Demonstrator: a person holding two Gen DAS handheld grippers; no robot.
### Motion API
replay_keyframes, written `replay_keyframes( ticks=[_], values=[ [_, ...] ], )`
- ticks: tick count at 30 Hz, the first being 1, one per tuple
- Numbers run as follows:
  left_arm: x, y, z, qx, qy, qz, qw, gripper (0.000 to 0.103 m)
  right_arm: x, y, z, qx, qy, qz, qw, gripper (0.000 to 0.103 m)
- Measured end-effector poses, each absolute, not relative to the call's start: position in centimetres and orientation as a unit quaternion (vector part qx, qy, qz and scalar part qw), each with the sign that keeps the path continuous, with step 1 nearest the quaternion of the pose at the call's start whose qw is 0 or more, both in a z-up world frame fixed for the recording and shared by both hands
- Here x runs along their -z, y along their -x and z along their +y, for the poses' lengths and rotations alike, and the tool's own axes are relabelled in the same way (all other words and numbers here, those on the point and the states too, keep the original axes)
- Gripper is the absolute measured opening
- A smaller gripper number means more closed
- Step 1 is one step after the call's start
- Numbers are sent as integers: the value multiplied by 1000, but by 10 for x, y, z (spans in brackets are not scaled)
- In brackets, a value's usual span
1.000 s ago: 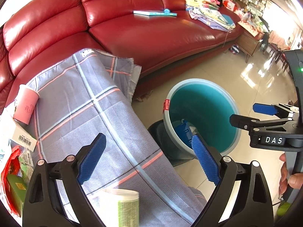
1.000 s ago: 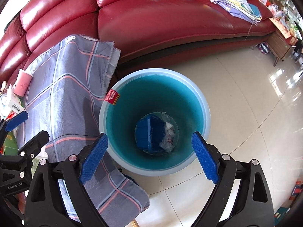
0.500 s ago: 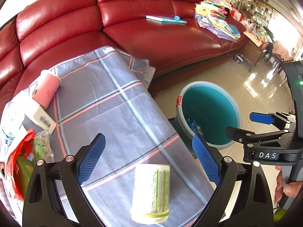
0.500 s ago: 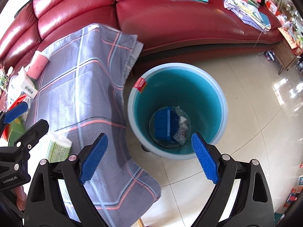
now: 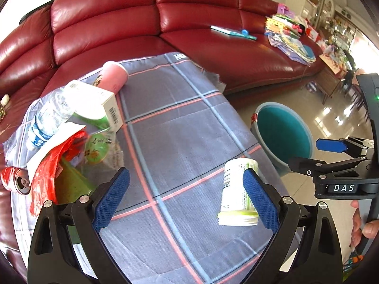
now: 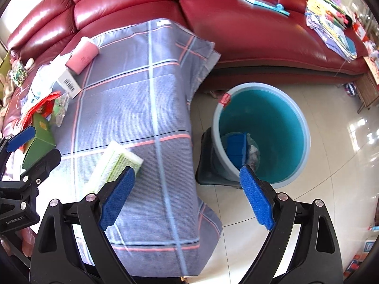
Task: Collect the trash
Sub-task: 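Grasp the white-and-green pill bottle on the cloth with the right tool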
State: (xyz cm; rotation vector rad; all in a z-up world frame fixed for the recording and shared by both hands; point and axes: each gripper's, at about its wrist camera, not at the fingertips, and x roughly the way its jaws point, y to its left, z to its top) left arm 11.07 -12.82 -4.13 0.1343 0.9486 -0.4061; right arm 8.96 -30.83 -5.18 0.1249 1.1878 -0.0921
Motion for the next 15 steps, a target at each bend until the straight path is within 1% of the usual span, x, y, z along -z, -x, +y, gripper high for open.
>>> replay_keyframes(
  ticks=[15],
  values=[
    [26, -107, -18, 142, -22, 441, 886, 97, 57, -111, -224, -1, -22, 577, 816, 86]
  ],
)
